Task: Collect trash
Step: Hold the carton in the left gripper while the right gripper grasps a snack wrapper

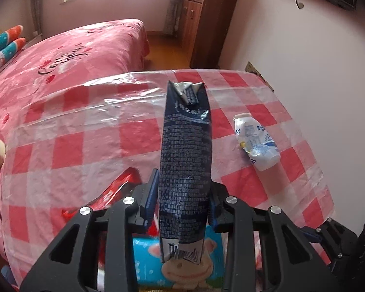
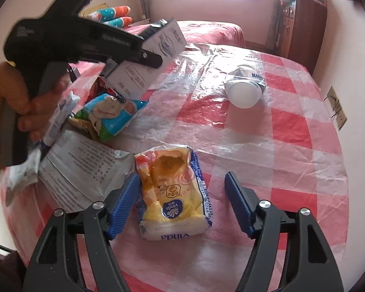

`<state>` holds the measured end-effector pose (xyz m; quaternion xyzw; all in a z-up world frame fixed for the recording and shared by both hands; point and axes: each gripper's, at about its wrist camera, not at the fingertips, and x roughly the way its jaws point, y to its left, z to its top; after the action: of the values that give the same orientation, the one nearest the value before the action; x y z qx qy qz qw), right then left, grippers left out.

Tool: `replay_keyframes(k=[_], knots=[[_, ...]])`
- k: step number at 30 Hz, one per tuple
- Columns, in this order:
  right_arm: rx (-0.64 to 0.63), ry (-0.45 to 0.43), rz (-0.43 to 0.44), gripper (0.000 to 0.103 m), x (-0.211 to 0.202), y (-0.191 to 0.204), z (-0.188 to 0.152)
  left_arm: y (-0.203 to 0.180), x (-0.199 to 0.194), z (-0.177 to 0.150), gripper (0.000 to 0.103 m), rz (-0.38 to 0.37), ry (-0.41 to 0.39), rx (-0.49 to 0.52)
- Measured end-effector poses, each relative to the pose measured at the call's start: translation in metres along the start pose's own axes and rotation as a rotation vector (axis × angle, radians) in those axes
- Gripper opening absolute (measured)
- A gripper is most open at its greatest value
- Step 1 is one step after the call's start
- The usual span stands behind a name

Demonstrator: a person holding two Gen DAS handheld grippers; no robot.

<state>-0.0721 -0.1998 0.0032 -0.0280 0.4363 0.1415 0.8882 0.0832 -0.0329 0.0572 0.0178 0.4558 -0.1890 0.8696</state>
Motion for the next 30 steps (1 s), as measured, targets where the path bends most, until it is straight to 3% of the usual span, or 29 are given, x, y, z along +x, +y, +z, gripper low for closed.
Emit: replay_keyframes(k=[2, 7, 10, 20, 30], knots=[[-0.007, -0.003, 0.009, 0.052, 0.000, 0.002, 0.000, 0.002, -0.009, -0.003, 0.035, -0.006, -0.017, -0.017], [-0.020, -0.012, -0.001, 0.046, 0.000, 0.005, 0.000, 0.004, -0.033, -0.010, 0.035, -0.027, -0.057, -0.044], [-0.007, -0.026, -0.021, 0.025, -0.003, 0.005, 0.002, 0.007, -0.046, -0.016, 0.035, -0.045, -0.077, -0.063], [0.028, -0.055, -0.024, 0.018, -0.008, 0.007, 0.007, 0.021, -0.090, -0.047, 0.035, -0.101, -0.133, -0.113], [0.042, -0.104, -0.056, 0.012, -0.020, 0.017, 0.018, 0.047, -0.122, -0.090, 0.035, -0.087, -0.148, -0.145]])
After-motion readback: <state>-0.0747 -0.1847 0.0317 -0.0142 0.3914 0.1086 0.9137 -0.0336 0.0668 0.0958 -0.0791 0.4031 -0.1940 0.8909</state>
